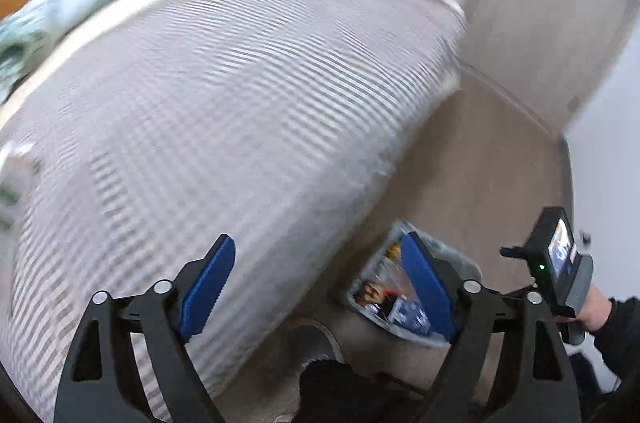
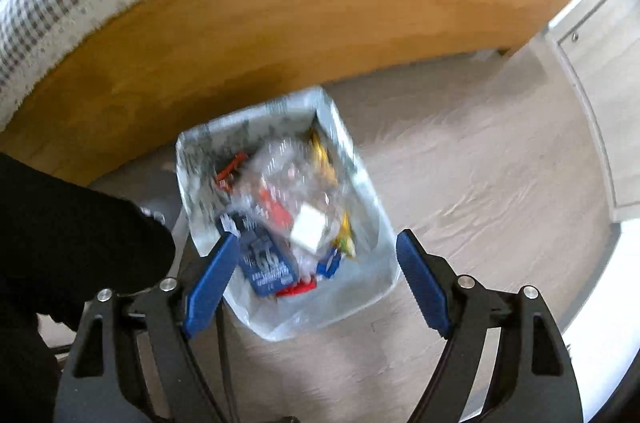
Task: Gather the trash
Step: 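Move both tools back over the items on the bed, then grasp the white milk carton with the right tool while the left tool grasps the pink cloth ball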
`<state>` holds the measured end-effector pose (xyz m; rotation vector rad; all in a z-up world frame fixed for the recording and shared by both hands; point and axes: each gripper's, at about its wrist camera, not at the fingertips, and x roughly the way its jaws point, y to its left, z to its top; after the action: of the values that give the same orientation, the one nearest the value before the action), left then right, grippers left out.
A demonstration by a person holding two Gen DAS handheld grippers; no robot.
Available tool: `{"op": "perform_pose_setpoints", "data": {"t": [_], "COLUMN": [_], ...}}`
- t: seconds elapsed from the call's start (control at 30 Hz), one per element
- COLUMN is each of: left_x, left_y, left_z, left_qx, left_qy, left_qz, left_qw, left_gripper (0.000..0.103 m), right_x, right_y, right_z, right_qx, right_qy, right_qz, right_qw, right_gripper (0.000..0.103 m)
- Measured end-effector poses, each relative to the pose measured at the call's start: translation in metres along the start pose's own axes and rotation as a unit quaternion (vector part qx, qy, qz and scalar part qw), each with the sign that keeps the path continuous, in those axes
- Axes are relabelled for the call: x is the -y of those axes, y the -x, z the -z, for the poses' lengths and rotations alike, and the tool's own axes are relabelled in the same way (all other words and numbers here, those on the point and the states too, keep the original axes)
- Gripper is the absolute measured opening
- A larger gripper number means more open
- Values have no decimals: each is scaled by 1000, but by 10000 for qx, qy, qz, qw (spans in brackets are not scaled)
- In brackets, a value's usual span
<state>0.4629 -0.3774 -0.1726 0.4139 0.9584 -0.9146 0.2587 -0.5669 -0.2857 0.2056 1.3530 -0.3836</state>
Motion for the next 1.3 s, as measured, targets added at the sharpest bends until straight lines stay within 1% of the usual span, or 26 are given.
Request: {"op": "perform_pose_setpoints", "data": {"t": [0.07,0.17,0.2,0.3,0.4,0.43,0.5,0.53,0.57,0.63,0.67,0.77,0.8,0.83,0.87,0.9,0.97,1.0,1.03,1.07,1.1,1.13,1.2,1.23,1.27,1.3], "left_x": [-33,-88,-115,-182,-242,-266,-308,-321,-337,-357,-365,-376,-379,-381,-381,-380,-382,-380,-380,-381,-381,-382,-382,-383,-385,-388], "left_y": [28,71,89,120,140,148,162,167,173,185,190,196,196,198,200,202,205,205,206,205,204,203,202,202,202,200], "left_z": [5,16,24,50,79,93,119,128,141,167,178,200,207,214,220,227,240,244,247,249,250,250,248,246,243,239], "left_qx": [278,819,1117,1575,1608,1612,1537,1472,1412,1433,1411,1255,1182,1114,1077,1032,997,993,959,926,870,804,725,691,680,695], "left_qy": [376,968,1244,1746,2061,2239,2634,2775,2962,3173,3268,3427,3471,3523,3579,3657,3782,3813,3831,3832,3823,3778,3678,3635,3606,3570], "left_qz": [-92,-367,-562,-1006,-1499,-1676,-1836,-1904,-2042,-2169,-2235,-2464,-2552,-2635,-2679,-2707,-2656,-2635,-2615,-2627,-2657,-2661,-2669,-2716,-2731,-2699], "left_qw": [9989,9912,9843,9667,9535,9465,9345,9301,9223,9120,9074,8978,8947,8911,8880,8845,8812,8805,8807,8807,8807,8832,8878,8884,8893,8916], "left_gripper": [85,90,95,95,95,95,95,95,95,95,95,95,95,95,95,95,95,95,95,95,95,95,95,95,95,95], "right_x": [-9,-29,-42,-71,-112,-129,-171,-206,-225,-292,-320,-395,-421,-446,-464,-495,-534,-543,-559,-564,-576,-579,-586,-589,-591,-591], "right_y": [18,49,64,91,118,125,133,138,141,153,157,156,153,148,145,141,130,124,113,106,91,81,63,60,64,68], "right_z": [-18,-52,-68,-99,-128,-138,-161,-177,-187,-219,-232,-272,-286,-300,-304,-318,-330,-334,-335,-335,-333,-338,-340,-347,-356,-364], "right_qx": [259,717,924,1324,1683,1759,1869,1962,2032,2246,2331,2366,2311,2234,2149,2072,1906,1788,1570,1401,1000,794,846,730,658,633], "right_qy": [66,260,387,674,1004,1192,1862,2570,2993,4532,5179,6872,7265,7553,7714,7980,8327,8463,8665,8752,8874,8913,8965,8922,8835,8765], "right_qz": [35,81,102,58,-180,-315,-568,-602,-580,-548,-458,-174,75,352,463,655,929,1057,1259,1310,1349,1373,1527,1454,1211,981], "right_qw": [9996,9971,9949,9889,9804,9767,9629,9444,9305,8609,8218,6867,6472,6151,5971,5621,5116,4905,4568,4440,4293,4249,4071,4213,4476,4670], "right_gripper": [78,78,78,78,78,78,78,78,78,78,78,78,78,78,78,78,78,78,78,78,78,87,90,90,90,90]}}
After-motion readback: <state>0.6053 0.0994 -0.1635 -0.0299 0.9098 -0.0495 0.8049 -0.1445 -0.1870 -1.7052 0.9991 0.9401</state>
